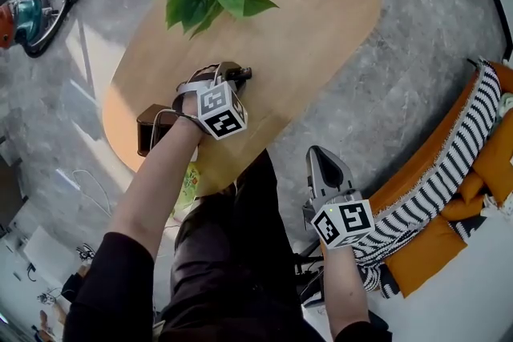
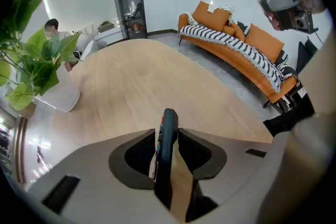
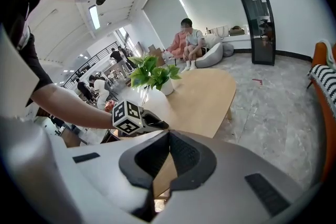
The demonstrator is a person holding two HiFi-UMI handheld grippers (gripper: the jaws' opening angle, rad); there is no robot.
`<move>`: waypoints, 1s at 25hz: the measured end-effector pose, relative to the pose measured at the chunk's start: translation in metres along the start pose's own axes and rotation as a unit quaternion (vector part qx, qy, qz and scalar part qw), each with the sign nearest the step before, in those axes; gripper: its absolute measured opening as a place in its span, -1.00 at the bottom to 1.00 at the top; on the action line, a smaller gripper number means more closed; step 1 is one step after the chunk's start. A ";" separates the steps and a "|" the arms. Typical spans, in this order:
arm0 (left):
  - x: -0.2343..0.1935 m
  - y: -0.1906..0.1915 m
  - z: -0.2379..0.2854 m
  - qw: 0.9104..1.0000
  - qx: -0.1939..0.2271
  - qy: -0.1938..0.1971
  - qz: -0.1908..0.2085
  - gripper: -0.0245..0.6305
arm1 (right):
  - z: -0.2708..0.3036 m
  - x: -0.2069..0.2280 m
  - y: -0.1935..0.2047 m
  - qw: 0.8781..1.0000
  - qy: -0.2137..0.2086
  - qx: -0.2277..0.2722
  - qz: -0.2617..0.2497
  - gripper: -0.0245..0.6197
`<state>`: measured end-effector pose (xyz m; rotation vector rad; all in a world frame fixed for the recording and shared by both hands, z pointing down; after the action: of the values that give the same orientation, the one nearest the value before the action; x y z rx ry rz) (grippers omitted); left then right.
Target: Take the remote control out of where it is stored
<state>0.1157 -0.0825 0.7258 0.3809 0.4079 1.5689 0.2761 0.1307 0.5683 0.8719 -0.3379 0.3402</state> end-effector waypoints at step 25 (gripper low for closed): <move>0.054 -0.034 -0.251 0.938 0.270 -0.124 -0.176 -0.86 | -0.052 -0.105 -0.039 0.996 -0.043 0.070 -0.039 -0.90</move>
<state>0.0228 -0.0336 0.4885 0.8704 0.6701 1.0254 0.2060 0.1325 0.4663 1.0357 -0.3607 0.2559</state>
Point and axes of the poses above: the fingertips, and each gripper's own axes: z forward along the fingers, x to its right, y out of its underside, the point moved 10 cm from there along -z, backward along the fingers, and after that the axes turned 8 degrees about x, right-handed, at the moved point
